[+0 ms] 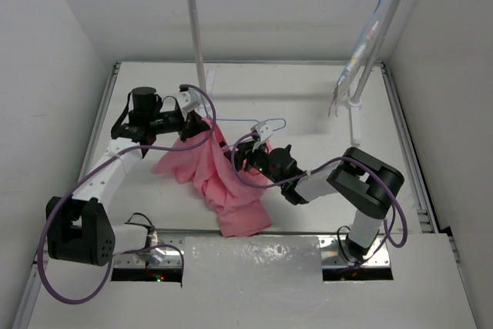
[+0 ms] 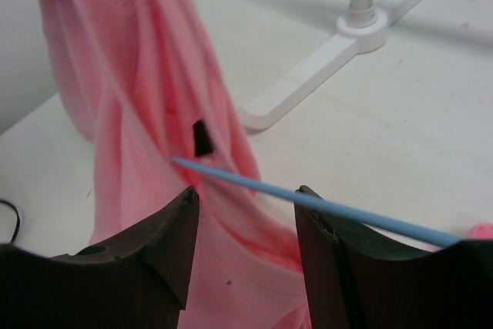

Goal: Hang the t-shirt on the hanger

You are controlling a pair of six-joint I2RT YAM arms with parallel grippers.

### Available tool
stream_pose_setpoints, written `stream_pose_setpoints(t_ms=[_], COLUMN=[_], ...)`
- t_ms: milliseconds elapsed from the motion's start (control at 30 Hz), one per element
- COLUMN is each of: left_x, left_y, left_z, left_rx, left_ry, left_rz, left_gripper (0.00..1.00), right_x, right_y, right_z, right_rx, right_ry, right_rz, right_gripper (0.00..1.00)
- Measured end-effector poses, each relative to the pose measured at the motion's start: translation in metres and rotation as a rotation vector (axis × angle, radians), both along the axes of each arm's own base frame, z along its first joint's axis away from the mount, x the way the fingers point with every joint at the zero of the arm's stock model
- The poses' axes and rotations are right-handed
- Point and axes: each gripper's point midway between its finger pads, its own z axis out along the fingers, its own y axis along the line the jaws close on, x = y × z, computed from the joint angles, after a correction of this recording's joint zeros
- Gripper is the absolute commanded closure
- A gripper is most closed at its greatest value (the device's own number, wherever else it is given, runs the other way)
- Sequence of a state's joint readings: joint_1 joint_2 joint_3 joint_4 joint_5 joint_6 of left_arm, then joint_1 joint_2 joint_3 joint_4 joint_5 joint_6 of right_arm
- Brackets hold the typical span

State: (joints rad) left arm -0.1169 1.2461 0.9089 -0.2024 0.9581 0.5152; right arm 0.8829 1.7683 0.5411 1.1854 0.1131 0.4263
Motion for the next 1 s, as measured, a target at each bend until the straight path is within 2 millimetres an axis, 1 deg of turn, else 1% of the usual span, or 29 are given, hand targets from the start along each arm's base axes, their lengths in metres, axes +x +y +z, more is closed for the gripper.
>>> stream_pose_setpoints(t_ms=[133, 233, 267, 367, 433, 567, 633, 767, 900, 967, 1000], left_x=[0.004, 0.006, 0.006, 0.011, 0.016, 0.024, 0.026, 0.028, 0.031, 0.031, 0.031], left_y=[0.002, 0.003, 0.003, 0.004, 0.004, 0.005, 0.006, 0.007, 0.009, 0.009, 0.009], left_z=[-0.004, -0.006, -0.007, -0.007, -0.007, -0.016, -0.019, -0.020, -0.021, -0.021, -0.021], left_rx=[0.011, 0.019, 0.019, 0.014, 0.008, 0.010, 0.013, 0.014, 0.023, 0.025, 0.024], left_ry=[0.009, 0.008, 0.009, 0.021, 0.026, 0.058, 0.072, 0.064, 0.057, 0.054, 0.053], left_rz=[0.019, 0.027, 0.028, 0.057, 0.082, 0.115, 0.125, 0.133, 0.147, 0.149, 0.144], left_gripper=[1.00, 1.00, 1.00, 1.00, 1.00, 1.00, 1.00, 1.00, 1.00, 1.00, 1.00], right_x=[0.020, 0.029, 0.030, 0.030, 0.028, 0.018, 0.016, 0.011, -0.002, -0.006, -0.006], right_y=[-0.013, -0.021, -0.021, -0.012, -0.009, -0.010, -0.010, -0.010, -0.013, -0.008, -0.003], right_z=[0.008, 0.004, 0.002, -0.006, -0.017, -0.051, -0.061, -0.066, -0.076, -0.075, -0.072], right_rx=[0.066, 0.092, 0.097, 0.116, 0.129, 0.108, 0.107, 0.113, 0.090, 0.086, 0.091], right_ry=[0.008, 0.038, 0.047, 0.082, 0.121, 0.221, 0.253, 0.282, 0.308, 0.305, 0.297], right_rz=[-0.062, -0.090, -0.086, -0.059, -0.053, -0.047, -0.044, -0.034, -0.024, -0.007, 0.003], right_gripper=[0.51, 0.48, 0.45, 0.42, 0.41, 0.42, 0.42, 0.40, 0.36, 0.33, 0.32])
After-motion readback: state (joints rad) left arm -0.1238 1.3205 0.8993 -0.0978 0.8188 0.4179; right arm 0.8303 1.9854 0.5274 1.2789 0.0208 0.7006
